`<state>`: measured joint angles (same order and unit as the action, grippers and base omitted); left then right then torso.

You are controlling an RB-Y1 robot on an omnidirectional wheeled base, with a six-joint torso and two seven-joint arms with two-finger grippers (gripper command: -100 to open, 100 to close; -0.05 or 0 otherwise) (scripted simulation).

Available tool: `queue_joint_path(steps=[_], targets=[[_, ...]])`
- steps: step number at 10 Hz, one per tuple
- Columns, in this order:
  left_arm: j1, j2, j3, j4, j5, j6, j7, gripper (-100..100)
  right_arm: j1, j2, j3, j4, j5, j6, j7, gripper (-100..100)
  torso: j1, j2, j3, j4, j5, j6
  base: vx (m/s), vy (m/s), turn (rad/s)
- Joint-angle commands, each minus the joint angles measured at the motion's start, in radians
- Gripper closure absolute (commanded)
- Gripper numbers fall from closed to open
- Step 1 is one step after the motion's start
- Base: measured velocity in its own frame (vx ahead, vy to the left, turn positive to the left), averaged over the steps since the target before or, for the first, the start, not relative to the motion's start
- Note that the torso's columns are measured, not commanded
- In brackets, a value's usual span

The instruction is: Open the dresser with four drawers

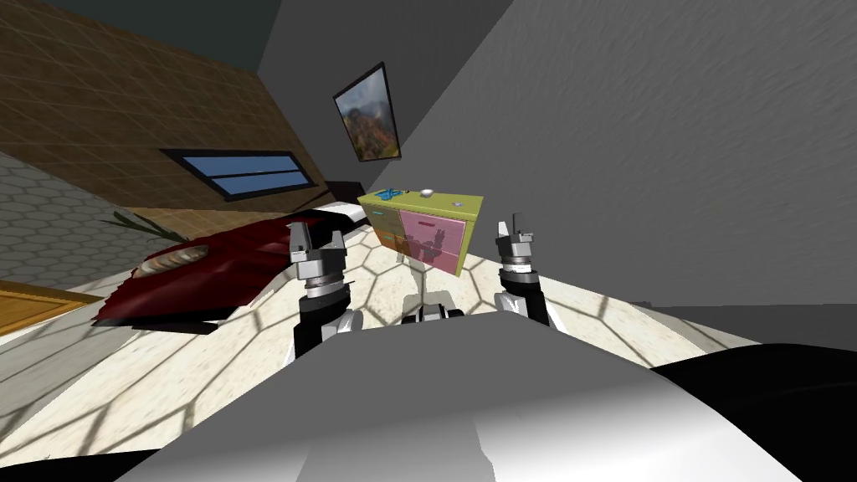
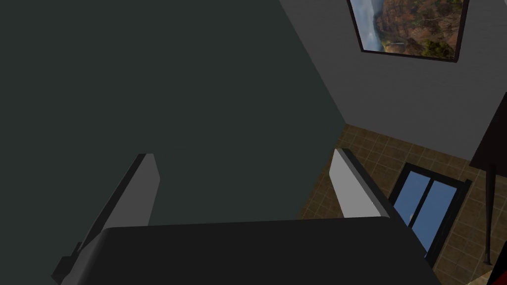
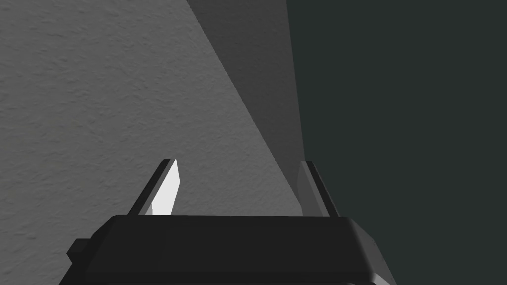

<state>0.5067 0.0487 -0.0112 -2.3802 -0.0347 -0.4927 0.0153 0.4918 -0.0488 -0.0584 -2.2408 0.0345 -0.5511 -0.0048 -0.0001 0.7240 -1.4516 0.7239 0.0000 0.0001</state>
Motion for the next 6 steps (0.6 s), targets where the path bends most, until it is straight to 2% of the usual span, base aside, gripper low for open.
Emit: queue_joint_path(steps=[1,6], targets=[[-0.022,0.056,-0.012,0.052,-0.009,0.008,-0.007,-100,0.000,0.000,0.000,0.000,0.000,0.000,0.000,0,0.000,0.009,-0.020,0.010,0.000,0.000,0.072,-0.012,-0.073],[-0.067,0.092,-0.035,0.160,-0.028,0.027,-0.020,-100,0.000,0.000,0.000,0.000,0.000,0.000,0.000,0,0.000,0.016,-0.023,0.015,0.000,0.000,0.092,-0.018,-0.067]])
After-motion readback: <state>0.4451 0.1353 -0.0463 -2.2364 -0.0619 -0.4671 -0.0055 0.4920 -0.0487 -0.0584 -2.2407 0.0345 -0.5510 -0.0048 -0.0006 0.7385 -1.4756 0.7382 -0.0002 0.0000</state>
